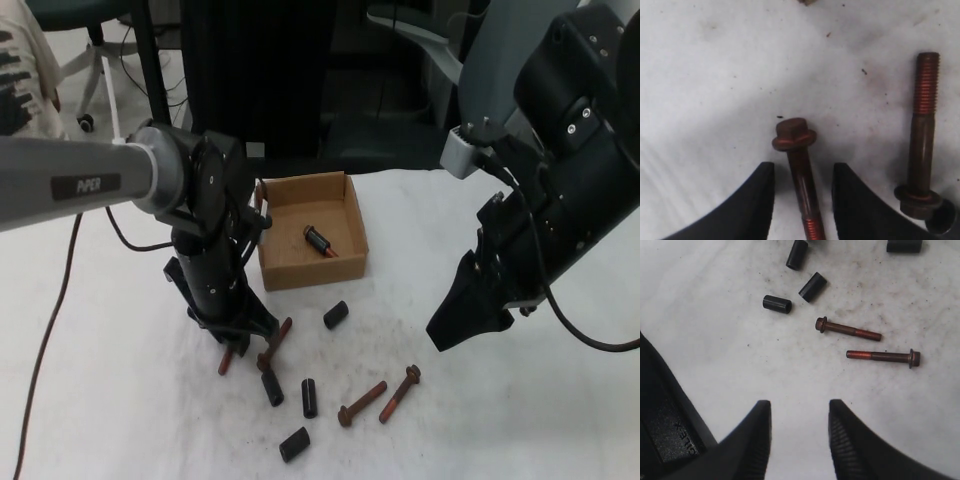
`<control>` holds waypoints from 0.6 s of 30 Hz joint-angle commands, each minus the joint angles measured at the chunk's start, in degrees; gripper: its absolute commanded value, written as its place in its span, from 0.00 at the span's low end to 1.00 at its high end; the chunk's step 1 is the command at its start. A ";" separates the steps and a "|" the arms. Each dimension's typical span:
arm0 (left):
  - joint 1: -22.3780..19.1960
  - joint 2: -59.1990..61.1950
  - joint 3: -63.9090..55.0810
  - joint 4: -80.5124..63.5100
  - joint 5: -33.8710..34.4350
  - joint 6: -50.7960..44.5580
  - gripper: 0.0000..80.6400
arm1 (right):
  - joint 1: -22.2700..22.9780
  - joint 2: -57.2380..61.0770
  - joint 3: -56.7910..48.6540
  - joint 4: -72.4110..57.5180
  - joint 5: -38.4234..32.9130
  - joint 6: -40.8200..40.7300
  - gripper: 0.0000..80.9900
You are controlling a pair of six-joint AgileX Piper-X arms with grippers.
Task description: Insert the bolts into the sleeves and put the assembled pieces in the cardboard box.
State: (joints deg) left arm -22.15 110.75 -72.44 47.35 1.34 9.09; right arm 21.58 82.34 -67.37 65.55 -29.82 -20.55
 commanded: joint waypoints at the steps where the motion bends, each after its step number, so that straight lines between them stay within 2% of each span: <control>1: -0.12 0.07 -0.41 -1.54 -0.01 -0.53 0.45 | -0.16 -0.77 -0.54 -0.03 -0.58 0.06 0.45; 14: -0.12 2.27 -0.41 -1.38 1.53 -1.81 0.44 | -0.16 -0.77 -0.54 -0.14 -0.58 0.06 0.45; 16: -0.12 2.31 -0.41 -1.13 1.53 -1.68 0.41 | -0.16 -0.77 -0.54 -0.43 -0.58 0.06 0.45; 18: -0.12 2.31 -0.41 -1.14 1.53 -1.15 0.34 | -0.16 -0.77 -0.54 -0.66 -0.58 0.06 0.45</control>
State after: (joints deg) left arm -22.15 111.83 -72.88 45.27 2.01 7.93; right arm 21.58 82.34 -67.37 65.25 -29.82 -20.55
